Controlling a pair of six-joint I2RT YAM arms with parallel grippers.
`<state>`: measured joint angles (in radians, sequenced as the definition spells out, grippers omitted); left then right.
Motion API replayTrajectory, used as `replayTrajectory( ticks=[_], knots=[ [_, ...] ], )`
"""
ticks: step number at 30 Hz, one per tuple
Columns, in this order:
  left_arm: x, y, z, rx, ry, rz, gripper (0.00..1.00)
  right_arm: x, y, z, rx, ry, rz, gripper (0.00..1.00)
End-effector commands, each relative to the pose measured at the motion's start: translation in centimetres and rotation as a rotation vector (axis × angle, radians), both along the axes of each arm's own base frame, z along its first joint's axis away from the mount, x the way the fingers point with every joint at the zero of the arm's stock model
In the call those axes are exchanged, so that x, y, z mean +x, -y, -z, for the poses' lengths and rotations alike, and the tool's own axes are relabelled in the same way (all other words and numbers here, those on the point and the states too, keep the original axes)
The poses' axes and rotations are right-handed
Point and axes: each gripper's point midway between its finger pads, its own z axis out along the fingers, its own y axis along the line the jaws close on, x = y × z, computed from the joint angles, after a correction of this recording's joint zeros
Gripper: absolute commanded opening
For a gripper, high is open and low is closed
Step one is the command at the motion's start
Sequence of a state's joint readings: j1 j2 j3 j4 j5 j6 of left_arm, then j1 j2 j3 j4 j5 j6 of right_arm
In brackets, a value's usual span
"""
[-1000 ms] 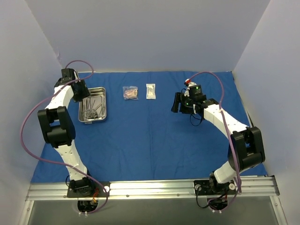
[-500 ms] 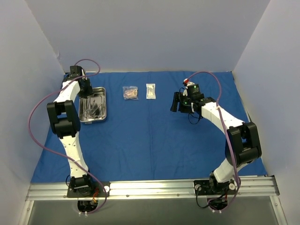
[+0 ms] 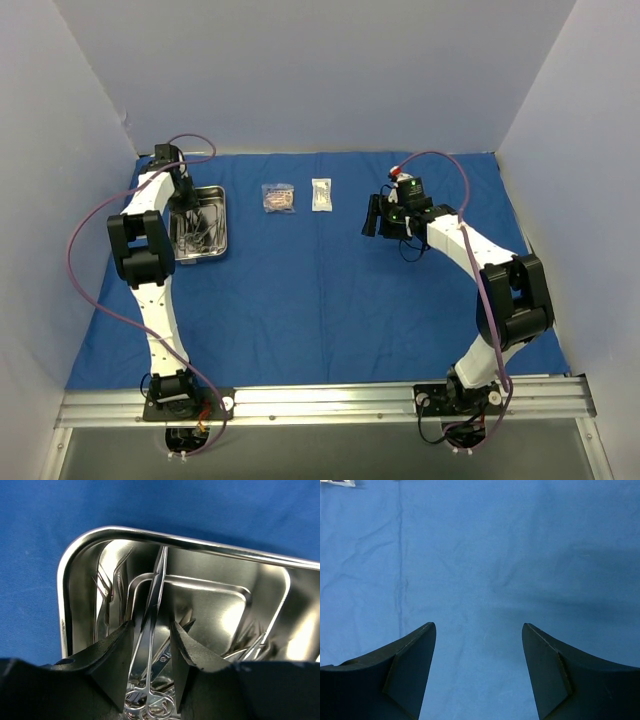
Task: Open and lay out the surgical kit
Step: Pick up the medical item from the container.
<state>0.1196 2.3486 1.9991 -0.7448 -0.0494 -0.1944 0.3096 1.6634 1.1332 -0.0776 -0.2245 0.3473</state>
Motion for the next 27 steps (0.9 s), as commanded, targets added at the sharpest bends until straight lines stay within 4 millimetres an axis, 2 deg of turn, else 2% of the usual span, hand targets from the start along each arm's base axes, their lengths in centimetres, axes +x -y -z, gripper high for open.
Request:
replayTrajectory(
  ticks=[1,6,9,17,20,25,27],
  knots=[
    [0.6,-0.7,-0.8,0.032,0.006,0.008,0.44,0.8,-0.8,-1.3,0.013,0.032,-0.003,0.65],
    [0.2,-0.7,-0.1,0.026,-0.023,0.011,0.43,0.7,-1.0,-1.3,0.014,0.033,-0.006,0.65],
    [0.1,-0.7,-0.5,0.026,-0.010,0.012,0.43,0.6,-1.0,-1.4,0.014,0.034,-0.004,0.65],
    [0.5,-0.2,-4.7,0.010,0.066,0.024,0.45,0.2,-1.4,-1.6,0.019,0.040,-0.010,0.65],
    [0.2,-0.1,-5.6,0.006,0.070,0.017,0.45,0.2,-1.6,-1.7,0.021,0.044,-0.014,0.65],
    [-1.2,0.3,-4.7,-0.014,0.026,0.002,0.43,0.2,-1.9,-1.8,0.025,0.050,-0.015,0.65],
    [-1.5,0.5,-4.4,-0.022,0.017,0.003,0.38,0.1,-2.0,-1.8,0.025,0.050,-0.018,0.65]
  ],
)
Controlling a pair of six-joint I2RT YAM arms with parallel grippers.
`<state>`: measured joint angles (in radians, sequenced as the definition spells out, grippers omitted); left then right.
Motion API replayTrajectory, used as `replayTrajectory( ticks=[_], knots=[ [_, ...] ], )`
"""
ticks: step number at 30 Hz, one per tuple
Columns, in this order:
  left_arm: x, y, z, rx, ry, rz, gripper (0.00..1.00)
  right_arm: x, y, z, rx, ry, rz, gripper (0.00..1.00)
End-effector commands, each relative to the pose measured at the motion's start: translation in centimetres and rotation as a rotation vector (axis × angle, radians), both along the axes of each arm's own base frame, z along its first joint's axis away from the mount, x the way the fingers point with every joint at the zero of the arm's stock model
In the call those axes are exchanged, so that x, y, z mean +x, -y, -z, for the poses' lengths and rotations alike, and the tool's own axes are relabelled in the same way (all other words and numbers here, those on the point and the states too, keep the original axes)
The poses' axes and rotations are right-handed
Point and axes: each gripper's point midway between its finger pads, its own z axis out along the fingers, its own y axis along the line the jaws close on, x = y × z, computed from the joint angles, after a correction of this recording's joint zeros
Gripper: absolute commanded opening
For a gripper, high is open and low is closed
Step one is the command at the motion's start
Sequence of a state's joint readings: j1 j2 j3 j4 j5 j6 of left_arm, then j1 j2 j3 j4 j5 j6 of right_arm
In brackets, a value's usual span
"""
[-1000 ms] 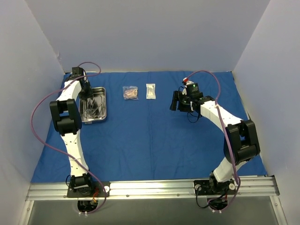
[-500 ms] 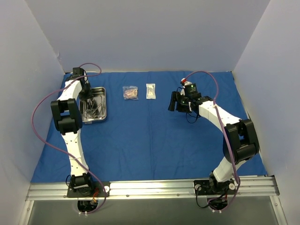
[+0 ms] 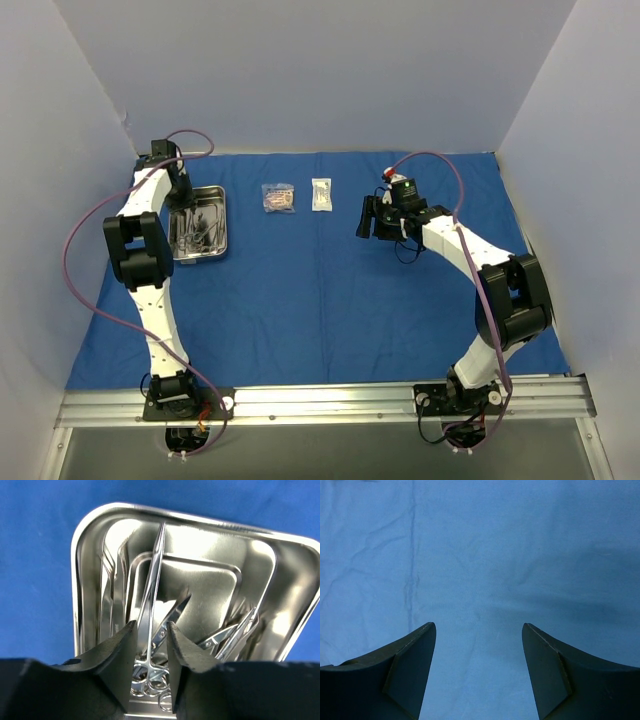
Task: Open and lay out the surgical kit
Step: Pick up the medical item from the container.
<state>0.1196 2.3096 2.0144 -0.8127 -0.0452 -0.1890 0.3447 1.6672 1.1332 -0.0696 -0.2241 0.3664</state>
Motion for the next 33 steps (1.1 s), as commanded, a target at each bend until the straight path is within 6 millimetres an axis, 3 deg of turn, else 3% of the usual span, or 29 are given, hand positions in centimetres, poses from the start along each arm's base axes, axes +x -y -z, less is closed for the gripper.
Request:
replayTrajectory(
  ticks=[1,9,22,33],
  knots=[
    [-0.8,0.5,-2.0,-0.026,0.021,-0.001,0.36,0.5,-0.4,-1.7,0.012,0.051,0.004,0.65],
    [-1.2,0.9,-0.6,-0.048,-0.018,0.002,0.24,0.5,-0.3,-1.7,0.010,0.053,0.008,0.65],
    [-0.7,0.3,1.0,-0.028,-0.040,-0.011,0.24,0.0,-0.2,-1.5,0.010,0.049,0.013,0.65],
    [-1.5,-0.2,3.4,-0.020,-0.094,-0.015,0.24,-0.4,-0.1,-1.5,0.013,0.049,0.018,0.65]
  ],
)
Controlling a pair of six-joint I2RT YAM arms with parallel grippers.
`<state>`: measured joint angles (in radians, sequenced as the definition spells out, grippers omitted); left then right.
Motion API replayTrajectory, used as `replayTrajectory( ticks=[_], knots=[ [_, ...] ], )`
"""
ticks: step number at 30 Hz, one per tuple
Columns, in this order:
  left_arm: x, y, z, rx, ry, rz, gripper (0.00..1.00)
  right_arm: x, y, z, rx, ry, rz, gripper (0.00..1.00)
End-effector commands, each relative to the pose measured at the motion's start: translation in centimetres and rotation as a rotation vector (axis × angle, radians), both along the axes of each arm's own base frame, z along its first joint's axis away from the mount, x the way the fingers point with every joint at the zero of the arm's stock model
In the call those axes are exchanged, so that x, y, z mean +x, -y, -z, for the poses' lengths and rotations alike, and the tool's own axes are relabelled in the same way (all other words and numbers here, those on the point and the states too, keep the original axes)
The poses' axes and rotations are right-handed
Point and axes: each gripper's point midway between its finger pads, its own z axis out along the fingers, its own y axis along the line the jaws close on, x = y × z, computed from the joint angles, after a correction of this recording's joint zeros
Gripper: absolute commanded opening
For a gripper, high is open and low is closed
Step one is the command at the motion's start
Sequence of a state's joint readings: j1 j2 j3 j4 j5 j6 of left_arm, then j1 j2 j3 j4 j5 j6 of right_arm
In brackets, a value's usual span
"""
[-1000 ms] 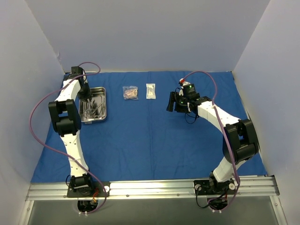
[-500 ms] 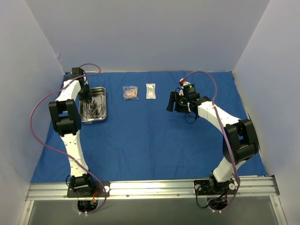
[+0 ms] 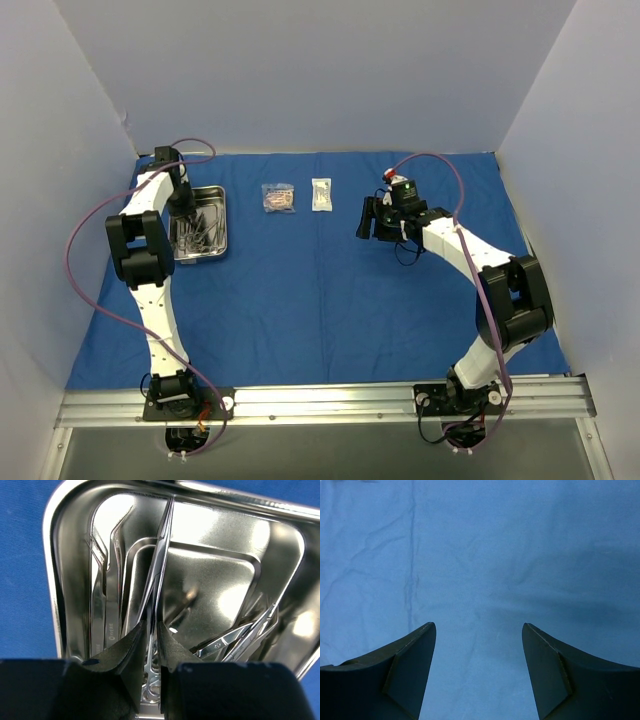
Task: Open and lay out the surgical kit
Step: Pick up the medical item from the container.
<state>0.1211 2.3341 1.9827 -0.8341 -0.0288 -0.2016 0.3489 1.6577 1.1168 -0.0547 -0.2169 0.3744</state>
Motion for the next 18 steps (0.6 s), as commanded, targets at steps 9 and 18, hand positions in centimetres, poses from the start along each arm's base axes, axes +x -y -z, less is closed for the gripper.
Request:
replayTrajectory(
  ticks=[9,18],
  knots=[
    [-0.5,-0.3,2.1,-0.007,-0.041,-0.006,0.10,-0.5,-0.4,-1.6,0.007,0.045,0.008,0.65],
    [0.8,-0.3,-4.1,0.032,0.071,-0.007,0.02,-0.7,-0.2,-2.3,-0.005,0.057,0.015,0.65]
  ],
)
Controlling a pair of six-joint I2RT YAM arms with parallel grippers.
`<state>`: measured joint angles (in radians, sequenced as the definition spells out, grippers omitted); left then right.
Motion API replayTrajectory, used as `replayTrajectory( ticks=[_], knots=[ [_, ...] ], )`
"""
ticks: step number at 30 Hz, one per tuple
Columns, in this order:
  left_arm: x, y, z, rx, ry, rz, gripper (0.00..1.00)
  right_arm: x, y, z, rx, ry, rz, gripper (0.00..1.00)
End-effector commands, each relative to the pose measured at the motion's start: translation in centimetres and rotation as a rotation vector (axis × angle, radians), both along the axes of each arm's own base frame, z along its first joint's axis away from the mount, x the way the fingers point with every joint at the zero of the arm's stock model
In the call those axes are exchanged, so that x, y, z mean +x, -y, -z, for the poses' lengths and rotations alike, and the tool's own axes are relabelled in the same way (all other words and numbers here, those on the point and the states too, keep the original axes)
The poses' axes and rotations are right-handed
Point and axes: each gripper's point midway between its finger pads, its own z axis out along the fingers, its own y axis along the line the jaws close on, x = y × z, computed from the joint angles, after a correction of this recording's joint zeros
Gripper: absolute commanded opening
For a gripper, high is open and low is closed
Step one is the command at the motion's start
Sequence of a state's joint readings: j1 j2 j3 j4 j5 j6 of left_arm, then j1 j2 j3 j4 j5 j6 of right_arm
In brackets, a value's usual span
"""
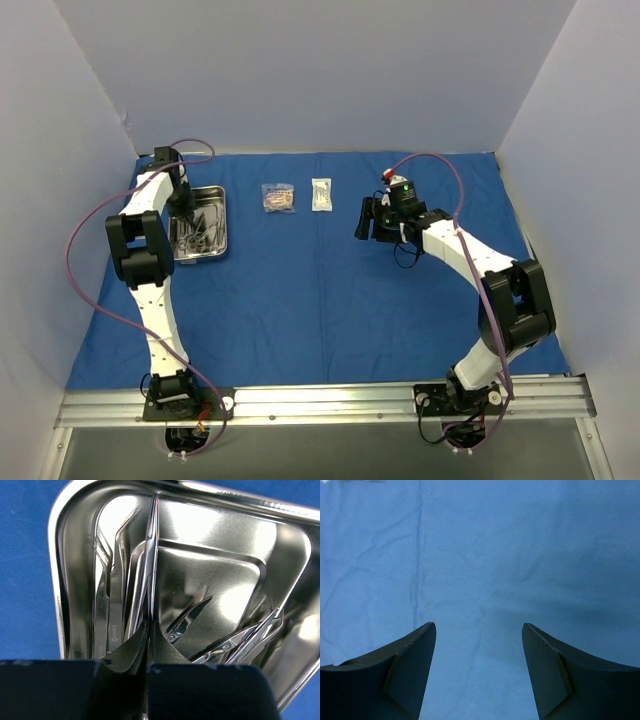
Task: Open and lay out the surgical kit
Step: Pick up the medical item from the container, then place the medical item in the surgical kit.
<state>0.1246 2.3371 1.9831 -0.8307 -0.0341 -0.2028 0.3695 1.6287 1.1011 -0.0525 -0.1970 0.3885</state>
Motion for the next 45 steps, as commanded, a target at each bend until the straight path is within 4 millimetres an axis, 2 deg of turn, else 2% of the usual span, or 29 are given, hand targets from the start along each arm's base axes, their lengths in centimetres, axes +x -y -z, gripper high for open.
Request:
replayTrajectory(
  ticks=[1,5,11,16,17,18,19,20,21,22,23,24,25,28,29,33,39,45],
  knots=[
    [1.2,0.2,-5.5,0.040,0.096,0.001,0.02,-0.1,0.3,-1.9,-0.013,0.047,0.015,0.65],
    [1.6,1.5,-9.5,0.064,0.154,0.001,0.02,-0.1,0.8,-2.6,-0.034,0.054,0.028,0.65],
    [1.0,3.7,-12.4,0.103,0.179,0.000,0.02,-0.5,1.6,-3.7,-0.065,0.065,0.037,0.65],
    [-0.4,7.7,-13.8,0.134,0.170,0.053,0.02,-1.1,1.8,-5.0,-0.076,0.097,0.002,0.65],
    [-0.8,8.5,-14.6,0.127,0.186,0.048,0.02,-1.3,1.8,-5.1,-0.074,0.100,-0.007,0.65],
    [-1.1,10.2,-14.8,0.123,0.194,0.069,0.02,-1.5,1.7,-5.4,-0.071,0.106,-0.016,0.65],
    [-1.8,11.0,-14.1,0.124,0.173,0.070,0.02,-1.7,1.4,-5.5,-0.057,0.101,-0.031,0.65],
    [-2.4,11.9,-14.4,0.109,0.176,0.060,0.02,-2.1,1.5,-5.4,-0.056,0.085,-0.037,0.65],
    [-3.1,13.7,-14.2,0.105,0.168,0.084,0.02,-2.3,1.4,-5.7,-0.051,0.087,-0.043,0.65],
    [-4.0,14.2,-13.2,0.125,0.140,0.086,0.02,-2.6,1.2,-5.7,-0.040,0.082,-0.050,0.65],
    [-4.4,15.0,-13.3,0.126,0.153,0.083,0.02,-2.7,1.2,-5.9,-0.033,0.091,-0.051,0.65],
    [-4.8,15.8,-13.0,0.127,0.151,0.091,0.02,-3.1,1.4,-6.2,-0.029,0.103,-0.050,0.65],
    [-5.5,17.4,-12.5,0.121,0.147,0.117,0.02,-3.2,1.4,-6.3,-0.023,0.108,-0.047,0.65],
    [-7.1,20.0,-10.9,0.092,0.134,0.122,0.02,-3.8,1.8,-6.9,-0.029,0.124,-0.047,0.65],
    [-8.0,20.3,-9.7,0.087,0.108,0.110,0.02,-4.0,2.0,-6.9,-0.033,0.128,-0.048,0.65],
    [-9.1,21.7,-7.4,0.071,0.076,0.113,0.02,-4.7,2.4,-7.0,-0.036,0.129,-0.041,0.65],
    [-9.1,23.9,-4.4,0.048,0.069,0.158,0.02,-6.1,3.0,-6.5,-0.034,0.127,-0.035,0.65],
    [-8.3,25.1,-2.4,0.057,0.055,0.187,0.02,-6.5,3.1,-6.2,-0.033,0.120,-0.034,0.66]
  ],
)
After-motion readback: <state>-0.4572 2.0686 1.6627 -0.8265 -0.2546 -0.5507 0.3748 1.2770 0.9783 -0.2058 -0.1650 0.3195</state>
